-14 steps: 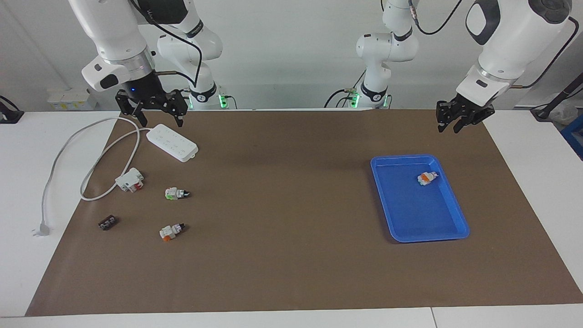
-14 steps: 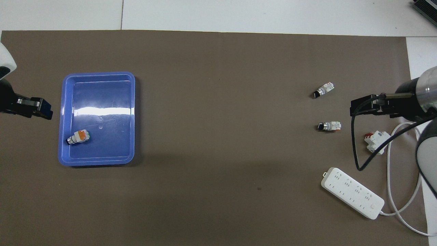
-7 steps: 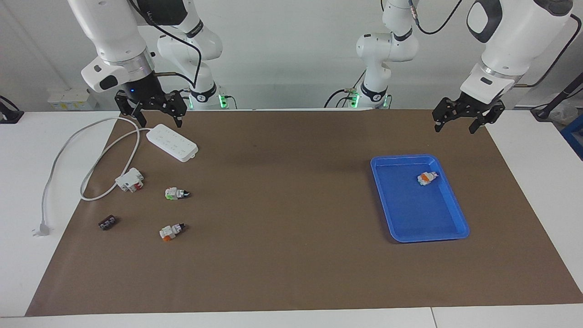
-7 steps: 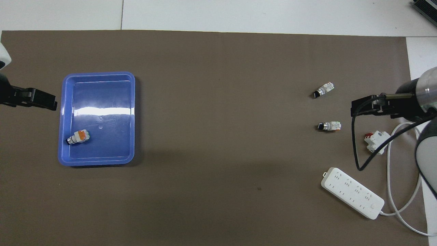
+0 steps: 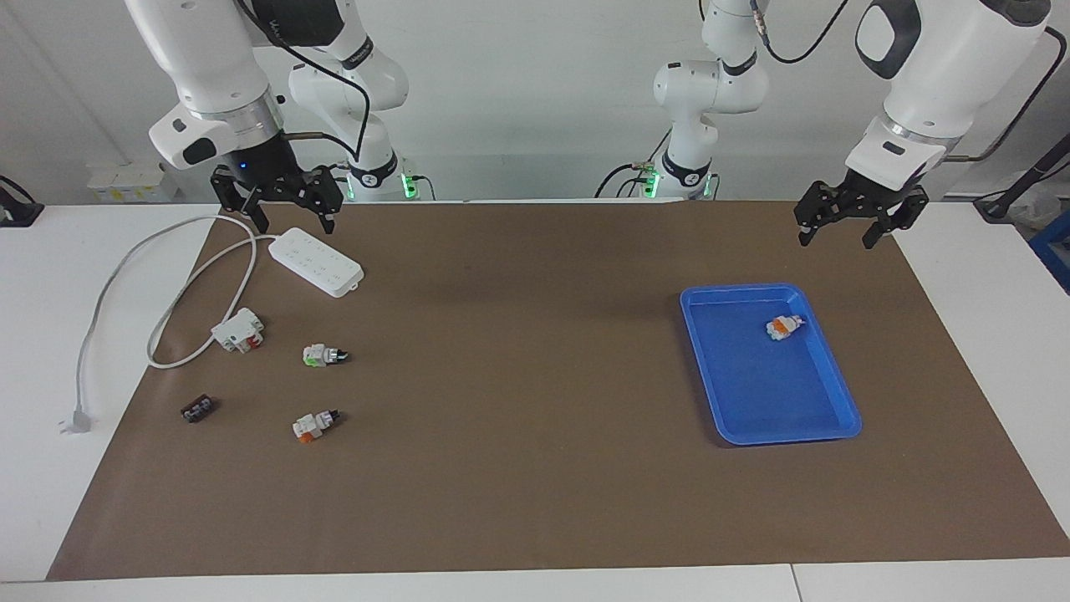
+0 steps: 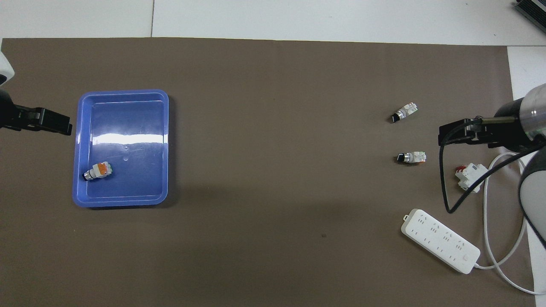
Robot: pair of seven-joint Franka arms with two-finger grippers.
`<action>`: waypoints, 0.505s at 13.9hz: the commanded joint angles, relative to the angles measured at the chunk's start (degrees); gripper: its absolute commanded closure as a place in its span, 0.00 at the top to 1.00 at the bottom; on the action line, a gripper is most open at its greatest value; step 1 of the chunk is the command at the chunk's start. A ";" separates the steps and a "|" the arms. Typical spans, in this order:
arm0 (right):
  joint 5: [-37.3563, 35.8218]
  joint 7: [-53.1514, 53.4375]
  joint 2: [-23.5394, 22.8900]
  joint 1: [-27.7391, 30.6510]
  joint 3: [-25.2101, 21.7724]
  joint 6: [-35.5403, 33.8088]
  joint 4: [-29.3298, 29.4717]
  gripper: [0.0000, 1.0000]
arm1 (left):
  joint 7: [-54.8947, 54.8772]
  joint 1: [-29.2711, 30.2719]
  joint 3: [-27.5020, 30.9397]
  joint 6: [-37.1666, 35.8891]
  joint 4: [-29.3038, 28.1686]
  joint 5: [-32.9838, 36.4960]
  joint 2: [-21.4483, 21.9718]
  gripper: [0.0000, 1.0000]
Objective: Turn and place switch with both arms
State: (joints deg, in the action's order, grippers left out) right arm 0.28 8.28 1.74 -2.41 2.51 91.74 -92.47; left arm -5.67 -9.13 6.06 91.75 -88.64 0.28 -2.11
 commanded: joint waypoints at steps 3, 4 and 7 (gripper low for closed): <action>-1.25 -0.90 1.60 0.83 0.74 0.64 -2.01 1.00 | 0.14 -0.36 0.80 4.31 -3.99 -0.55 1.85 1.00; -1.25 -0.81 1.68 0.83 0.74 0.64 -2.01 1.00 | 0.14 -0.45 0.80 4.31 -4.09 -0.55 1.94 1.00; -1.25 -0.90 1.68 0.83 0.74 0.64 -2.01 1.00 | 0.14 -0.71 0.71 4.05 -4.09 -0.55 2.03 1.00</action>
State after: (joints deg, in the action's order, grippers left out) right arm 0.28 8.28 1.78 -2.41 2.51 91.74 -92.59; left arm -5.68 -9.13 6.26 94.65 -90.41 0.28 -2.02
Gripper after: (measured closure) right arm 0.000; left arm 0.000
